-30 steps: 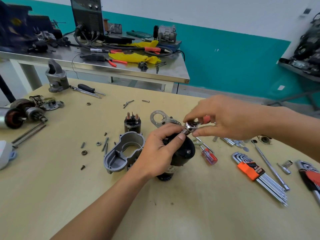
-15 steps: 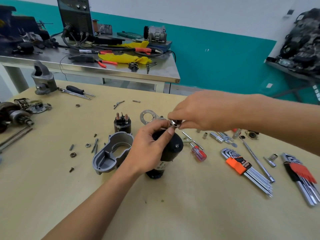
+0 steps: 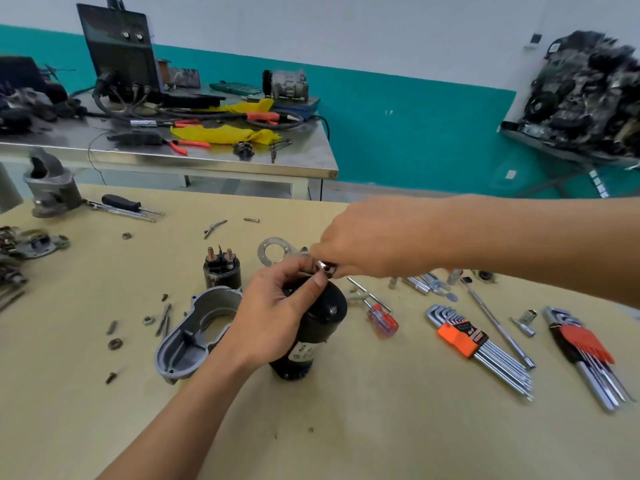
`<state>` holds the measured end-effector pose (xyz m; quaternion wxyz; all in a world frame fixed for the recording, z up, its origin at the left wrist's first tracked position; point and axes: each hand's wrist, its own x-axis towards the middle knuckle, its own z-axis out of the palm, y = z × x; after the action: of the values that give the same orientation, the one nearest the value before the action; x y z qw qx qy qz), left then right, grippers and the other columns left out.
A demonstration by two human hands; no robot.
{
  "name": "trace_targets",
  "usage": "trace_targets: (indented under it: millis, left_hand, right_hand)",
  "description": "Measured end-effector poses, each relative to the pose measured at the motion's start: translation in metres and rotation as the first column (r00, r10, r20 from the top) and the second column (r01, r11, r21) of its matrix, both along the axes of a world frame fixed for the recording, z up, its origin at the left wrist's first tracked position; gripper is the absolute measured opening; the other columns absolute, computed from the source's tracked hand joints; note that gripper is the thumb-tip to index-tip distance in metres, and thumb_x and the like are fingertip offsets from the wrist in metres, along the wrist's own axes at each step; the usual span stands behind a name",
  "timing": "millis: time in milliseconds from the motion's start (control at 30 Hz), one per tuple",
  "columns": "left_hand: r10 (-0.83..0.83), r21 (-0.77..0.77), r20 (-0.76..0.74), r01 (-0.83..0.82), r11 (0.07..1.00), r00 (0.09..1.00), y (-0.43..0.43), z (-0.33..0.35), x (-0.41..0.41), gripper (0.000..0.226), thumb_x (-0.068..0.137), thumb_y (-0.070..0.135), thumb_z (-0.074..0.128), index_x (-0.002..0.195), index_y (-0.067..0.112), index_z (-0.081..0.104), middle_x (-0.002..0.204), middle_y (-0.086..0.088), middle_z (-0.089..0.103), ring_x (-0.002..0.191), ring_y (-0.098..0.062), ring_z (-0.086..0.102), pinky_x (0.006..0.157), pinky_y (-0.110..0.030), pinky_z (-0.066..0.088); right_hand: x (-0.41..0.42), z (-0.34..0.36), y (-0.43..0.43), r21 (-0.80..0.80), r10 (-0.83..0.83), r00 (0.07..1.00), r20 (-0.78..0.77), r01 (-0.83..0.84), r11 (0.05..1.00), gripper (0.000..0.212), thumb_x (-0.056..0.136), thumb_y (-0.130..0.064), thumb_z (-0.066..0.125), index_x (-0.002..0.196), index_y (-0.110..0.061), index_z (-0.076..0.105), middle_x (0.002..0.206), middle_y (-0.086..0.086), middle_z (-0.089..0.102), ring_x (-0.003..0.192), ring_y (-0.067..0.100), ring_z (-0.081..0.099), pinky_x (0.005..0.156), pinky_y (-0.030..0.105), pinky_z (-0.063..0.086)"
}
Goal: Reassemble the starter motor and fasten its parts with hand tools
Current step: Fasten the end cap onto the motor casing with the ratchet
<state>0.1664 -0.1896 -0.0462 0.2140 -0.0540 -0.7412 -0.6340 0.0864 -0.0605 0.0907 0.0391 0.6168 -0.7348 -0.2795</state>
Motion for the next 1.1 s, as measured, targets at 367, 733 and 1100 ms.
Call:
trace_targets:
  millis: [367,733,1100]
  left_hand:
    - [0.007,0.001,0.006,-0.007,1.0,1.0,-0.001,-0.001,0.0,0.016,0.087,0.033,0.065,0.094,0.021,0.073,0.09,-0.001,0.075,0.088,-0.021,0.07,0.08,-0.035,0.055]
    - [0.023,-0.026,-0.003,-0.023,0.999,1.0,-0.002,0.0,0.0,0.021,0.091,0.028,0.067,0.095,0.009,0.074,0.087,-0.001,0.074,0.085,-0.015,0.068,0.077,-0.028,0.054]
    - [0.0,-0.065,-0.018,-0.001,0.998,1.0,-0.003,0.0,0.001,0.029,0.095,0.03,0.061,0.099,0.005,0.074,0.093,-0.006,0.074,0.092,-0.019,0.068,0.083,-0.032,0.052]
  right_hand:
    - [-0.006,-0.005,0.003,-0.102,-0.245,0.87,0.428,0.316,0.943,0.043,0.098,-0.048,0.054,0.081,-0.01,0.063,0.056,0.003,0.062,0.048,0.008,0.047,0.05,0.024,0.039]
    - [-0.008,-0.007,0.003,-0.059,-0.363,0.65,0.668,0.532,0.845,0.043,0.094,-0.047,0.061,0.086,-0.006,0.069,0.048,-0.002,0.063,0.044,0.007,0.058,0.045,0.017,0.041]
    - [-0.012,-0.006,0.004,-0.093,-0.304,0.685,0.662,0.477,0.874,0.041,0.093,-0.051,0.061,0.088,-0.013,0.073,0.048,-0.005,0.063,0.041,0.004,0.053,0.053,0.017,0.041]
